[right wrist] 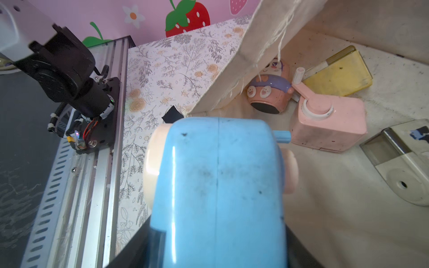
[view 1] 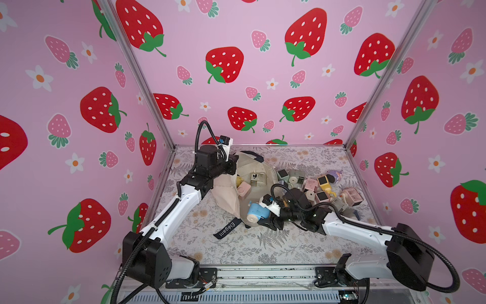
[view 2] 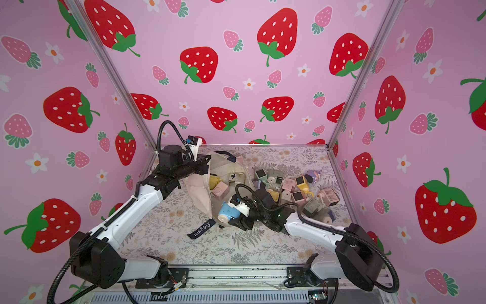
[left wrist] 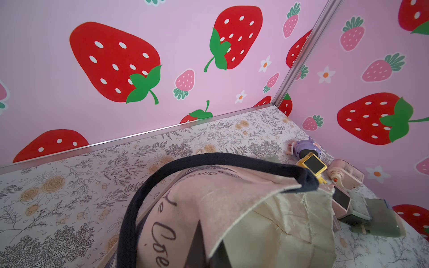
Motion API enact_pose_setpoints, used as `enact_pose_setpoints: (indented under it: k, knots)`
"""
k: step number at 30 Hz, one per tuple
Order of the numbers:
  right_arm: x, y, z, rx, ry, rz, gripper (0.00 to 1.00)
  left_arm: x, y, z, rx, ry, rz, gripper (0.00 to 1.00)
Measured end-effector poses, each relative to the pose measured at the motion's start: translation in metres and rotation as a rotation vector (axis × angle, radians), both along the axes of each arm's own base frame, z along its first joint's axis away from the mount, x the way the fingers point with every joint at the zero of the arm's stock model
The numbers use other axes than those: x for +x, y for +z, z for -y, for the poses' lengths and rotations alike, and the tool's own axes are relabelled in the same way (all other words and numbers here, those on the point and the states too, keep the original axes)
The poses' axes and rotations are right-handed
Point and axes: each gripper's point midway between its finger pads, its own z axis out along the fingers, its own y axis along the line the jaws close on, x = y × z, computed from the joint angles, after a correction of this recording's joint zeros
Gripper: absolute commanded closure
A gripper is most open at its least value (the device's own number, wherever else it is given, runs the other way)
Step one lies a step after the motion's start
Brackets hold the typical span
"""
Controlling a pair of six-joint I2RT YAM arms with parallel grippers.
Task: Take out the pencil sharpeners from the tote bags
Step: Place the pencil sharpener at the center of the board.
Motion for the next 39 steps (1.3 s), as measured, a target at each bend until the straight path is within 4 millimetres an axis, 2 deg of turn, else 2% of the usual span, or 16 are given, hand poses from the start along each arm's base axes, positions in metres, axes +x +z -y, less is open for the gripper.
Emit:
enact_pose_setpoints:
  k: [5,9,13,18,23,27,32,35,39]
  knots:
    - [-0.006,0.027,0.016,0.109,-0.049,0.053,0.59,0.0,0.0,0.0,0.0,0.0,0.0,1.0]
    - [0.002,0.038,0.035,0.164,-0.162,0.111,0.6,0.0,0.0,0.0,0.0,0.0,0.0,1.0]
    - [0.018,0.031,0.058,0.158,-0.326,0.145,0.61,0.0,0.0,0.0,0.0,0.0,0.0,1.0]
    - [0.039,0.016,0.103,0.137,-0.591,0.16,0.61,0.0,0.0,0.0,0.0,-0.001,-0.001,1.0]
    - [0.054,0.016,0.147,0.135,-0.834,0.162,0.62,-0.001,0.0,0.001,0.001,-0.003,-0.002,1.0]
    - [0.058,0.0,0.172,0.111,-0.967,0.126,0.64,-0.001,0.0,0.002,0.001,-0.005,-0.002,1.0]
    - [0.052,-0.044,0.201,0.023,-1.083,0.053,0.67,-0.001,0.0,0.002,0.001,-0.004,-0.002,1.0]
    - [0.049,-0.06,0.21,-0.029,-1.124,0.024,0.7,-0.001,0.0,0.002,0.001,-0.004,-0.002,1.0]
    - [0.049,-0.074,0.214,-0.093,-1.154,-0.01,0.69,-0.001,0.0,0.003,0.001,-0.006,-0.003,1.0]
